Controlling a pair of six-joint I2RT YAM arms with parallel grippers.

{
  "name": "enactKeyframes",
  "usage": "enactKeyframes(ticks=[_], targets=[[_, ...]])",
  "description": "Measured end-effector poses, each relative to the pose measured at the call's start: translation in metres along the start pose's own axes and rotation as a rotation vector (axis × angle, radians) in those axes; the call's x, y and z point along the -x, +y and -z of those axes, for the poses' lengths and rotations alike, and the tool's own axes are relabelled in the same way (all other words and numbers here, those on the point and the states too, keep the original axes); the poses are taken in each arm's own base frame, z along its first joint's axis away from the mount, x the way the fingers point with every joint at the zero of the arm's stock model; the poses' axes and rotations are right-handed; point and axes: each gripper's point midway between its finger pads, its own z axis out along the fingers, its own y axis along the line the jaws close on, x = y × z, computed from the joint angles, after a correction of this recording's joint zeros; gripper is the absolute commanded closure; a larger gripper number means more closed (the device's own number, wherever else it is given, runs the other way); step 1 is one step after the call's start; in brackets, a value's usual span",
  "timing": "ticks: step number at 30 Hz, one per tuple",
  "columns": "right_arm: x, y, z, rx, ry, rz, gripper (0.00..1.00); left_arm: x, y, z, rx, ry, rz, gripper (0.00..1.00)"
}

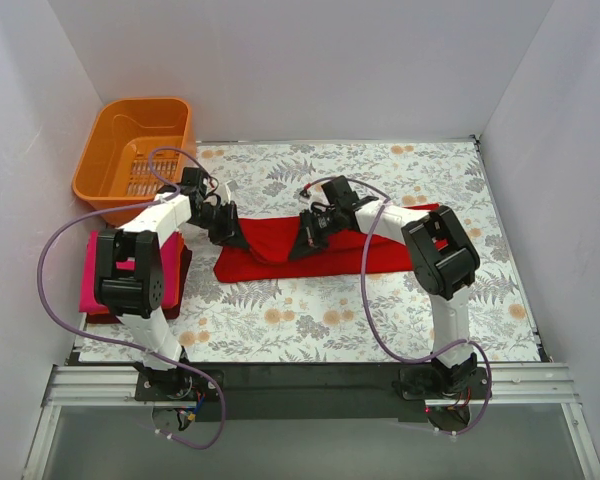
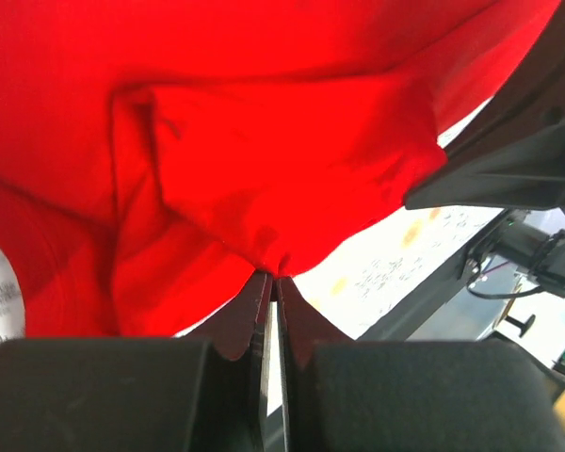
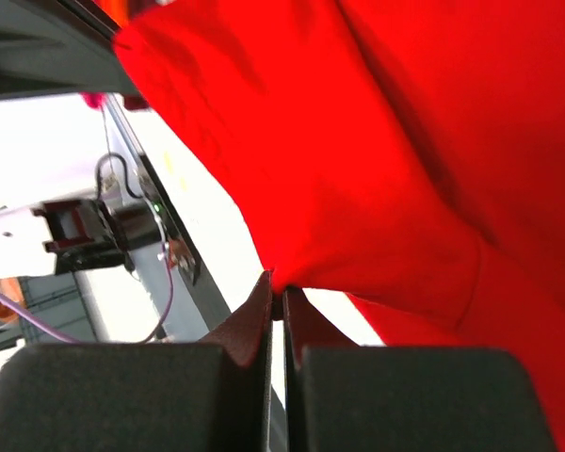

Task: Fold and stack the t-shirts
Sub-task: Fold the tshirt

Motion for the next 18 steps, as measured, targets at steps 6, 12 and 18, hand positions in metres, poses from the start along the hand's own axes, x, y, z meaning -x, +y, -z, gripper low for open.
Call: enactKeyframes(ticks=[6, 12, 18], targets=[[0.04, 0.005, 0.015, 0.025, -0.077, 0.07, 0.99, 0.034, -0.01, 0.001, -0.032, -0.047, -0.033, 1.0], [0.057, -0.012, 0.01, 0.021, -0.086, 0.089, 0.99, 0.063, -0.001, -0.013, -0.033, -0.067, -0.022, 1.0], [0.061, -0.027, 0.008, 0.011, -0.084, 0.086, 0.99, 0.085, 0.007, -0.017, -0.028, -0.109, -0.002, 1.0]])
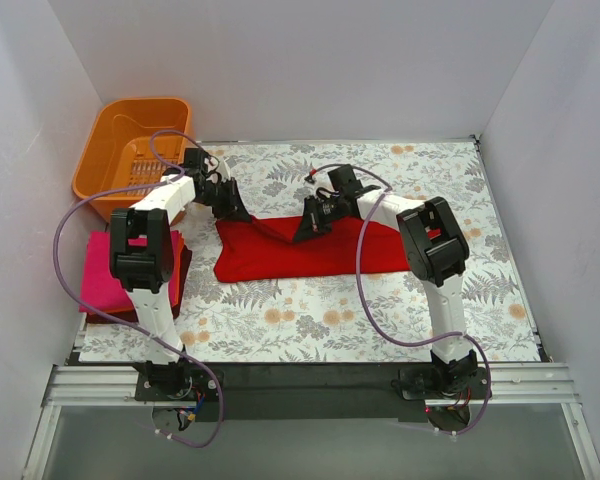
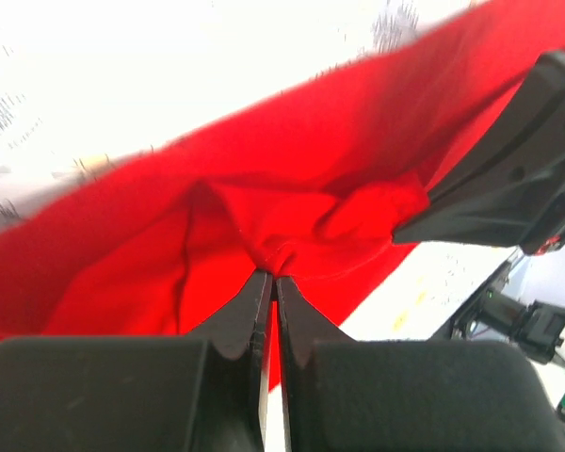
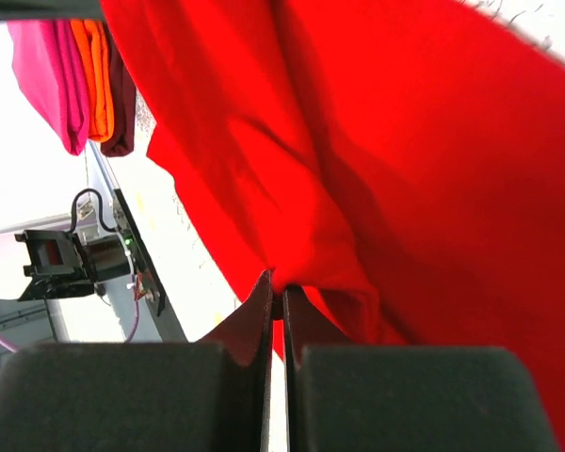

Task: Fold and stack the t-shirts
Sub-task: Fold the tshirt

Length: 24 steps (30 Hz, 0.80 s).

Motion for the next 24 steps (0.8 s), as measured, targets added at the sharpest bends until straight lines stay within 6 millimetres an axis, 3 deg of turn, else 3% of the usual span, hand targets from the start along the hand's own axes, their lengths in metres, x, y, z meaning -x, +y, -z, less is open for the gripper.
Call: enactKeyframes(ticks=[3, 8, 15, 22, 23, 24], targets=[[0.004, -0.003, 0.003, 0.001, -0.01, 0.005, 0.99, 0.01, 0.0, -0.002, -0.004, -0.02, -0.001, 1.0], [0.006, -0.006, 0.009, 0.01, -0.015, -0.003, 0.99, 0.006, -0.001, -0.002, -0.01, -0.008, 0.004, 1.0], [-0.017, -0.012, 0.007, 0.026, 0.034, -0.051, 0.99, -0.034, 0.003, 0.005, 0.004, 0.057, 0.031, 1.0], [-0.036, -0.002, 0.002, 0.05, 0.077, -0.055, 0.99, -0.064, 0.007, 0.015, 0.034, 0.094, 0.027, 1.0], [-0.037, 0.0, 0.002, 0.053, 0.08, -0.055, 0.93, -0.067, 0.008, 0.015, 0.039, 0.098, 0.027, 1.0], [-0.039, 0.001, 0.001, 0.055, 0.086, -0.055, 0.76, -0.07, 0.01, 0.016, 0.043, 0.102, 0.028, 0.94]])
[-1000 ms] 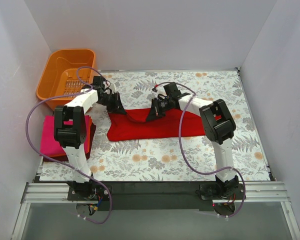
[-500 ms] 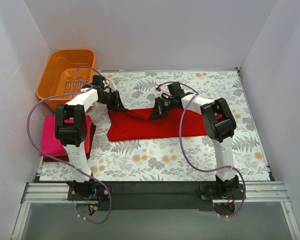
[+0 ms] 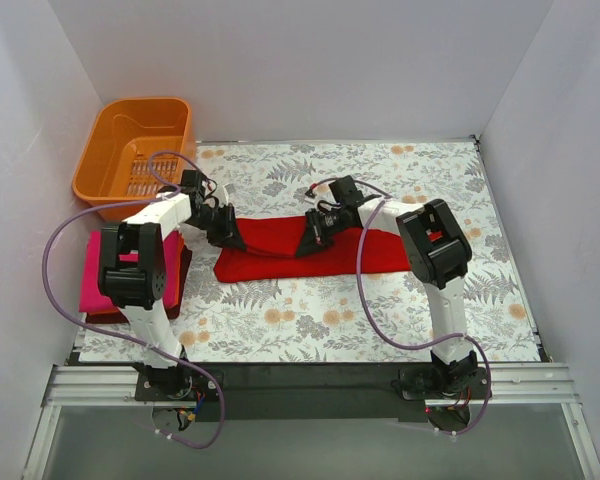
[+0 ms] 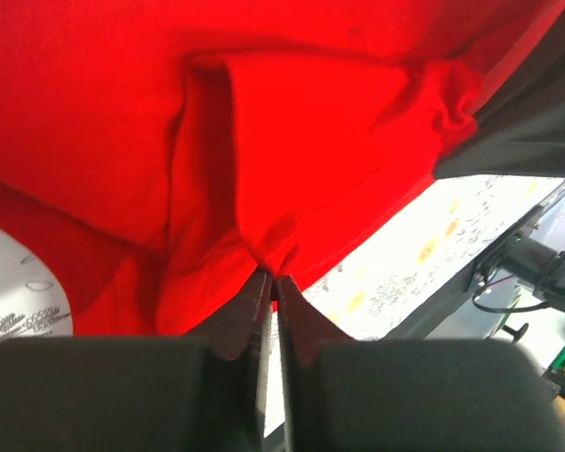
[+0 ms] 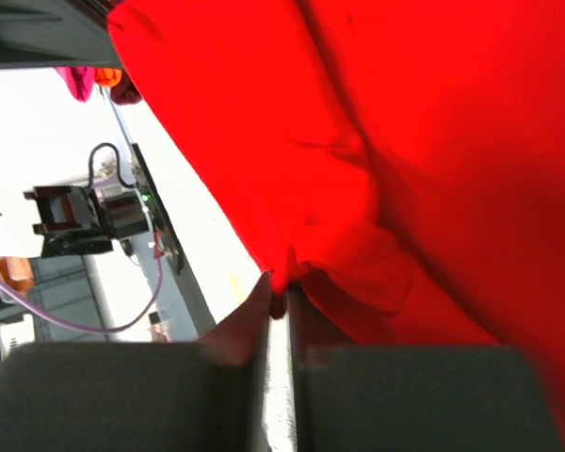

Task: Fold and stack the t-shirts
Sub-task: Fold the tshirt

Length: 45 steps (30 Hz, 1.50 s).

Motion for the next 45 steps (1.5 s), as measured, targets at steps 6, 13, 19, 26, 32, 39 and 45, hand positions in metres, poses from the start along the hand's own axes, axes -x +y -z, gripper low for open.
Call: enactKeyframes(ticks=[6, 13, 19, 26, 32, 39, 45], targets=[[-0.006, 0.003, 0.003, 0.003, 0.015, -0.006, 0.45, -0.01, 0.008, 0.001, 0.03, 0.025, 0.002, 0.77], [0.008, 0.026, 0.048, 0.022, -0.029, 0.119, 0.63, 0.005, -0.004, 0.028, 0.043, -0.075, -0.078, 0.76], [0.034, 0.021, 0.078, -0.055, -0.086, 0.262, 0.67, 0.016, -0.026, 0.027, 0.019, -0.125, -0.158, 0.8], [0.036, 0.042, 0.061, -0.031, -0.045, 0.36, 0.63, 0.014, -0.031, -0.011, -0.012, -0.062, -0.133, 0.83], [0.02, 0.04, 0.022, 0.005, 0.037, 0.37, 0.69, 0.008, -0.006, -0.032, 0.052, -0.016, -0.049, 0.79], [0.008, -0.03, 0.01, -0.092, 0.079, 0.265, 0.73, 0.006, 0.017, -0.039, 0.131, 0.0, -0.013, 0.81], [0.013, -0.038, 0.03, -0.097, 0.052, 0.266, 0.52, 0.011, 0.023, -0.037, 0.167, 0.001, -0.022, 0.77]])
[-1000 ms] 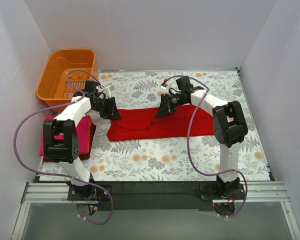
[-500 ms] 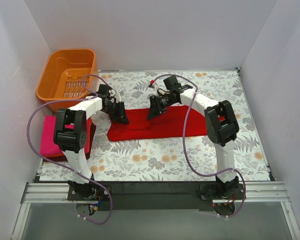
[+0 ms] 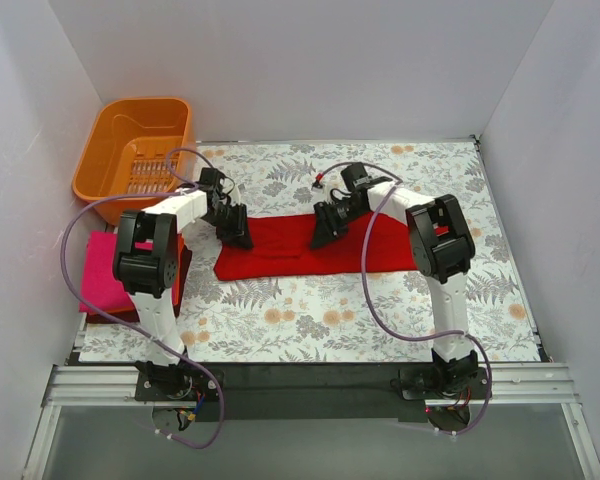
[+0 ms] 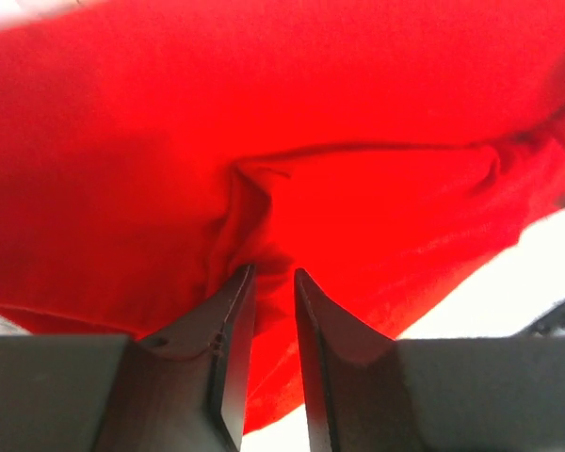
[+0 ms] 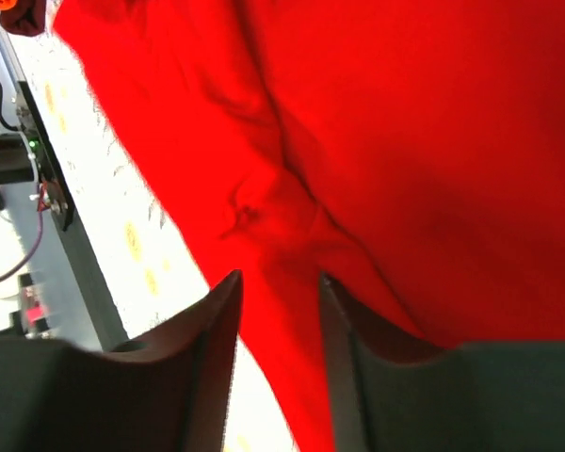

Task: Fold and stack the t-shirts
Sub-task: Fold the tshirt

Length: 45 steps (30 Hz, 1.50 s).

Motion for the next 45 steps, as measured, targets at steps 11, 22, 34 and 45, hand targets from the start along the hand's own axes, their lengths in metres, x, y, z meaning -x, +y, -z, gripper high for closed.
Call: enactKeyframes(ticks=[11, 22, 34, 45], targets=[[0.061, -0.054, 0.202, -0.356, -0.208, 0.313, 0.52, 0.135, 0.008, -0.026, 0.111, -0.167, -0.182, 0.73], [-0.052, -0.123, 0.228, -0.584, 0.215, 0.35, 0.63, 0.249, -0.013, -0.013, 0.095, -0.495, -0.35, 0.46], [-0.143, -0.12, 0.211, -0.599, 0.447, 0.407, 0.66, 0.222, -0.078, 0.116, 0.001, -0.686, -0.345, 0.38], [-0.255, 0.021, 0.133, -0.283, 0.644, 0.725, 0.68, 0.136, -0.063, 0.084, 0.012, -0.48, -0.303, 0.49]])
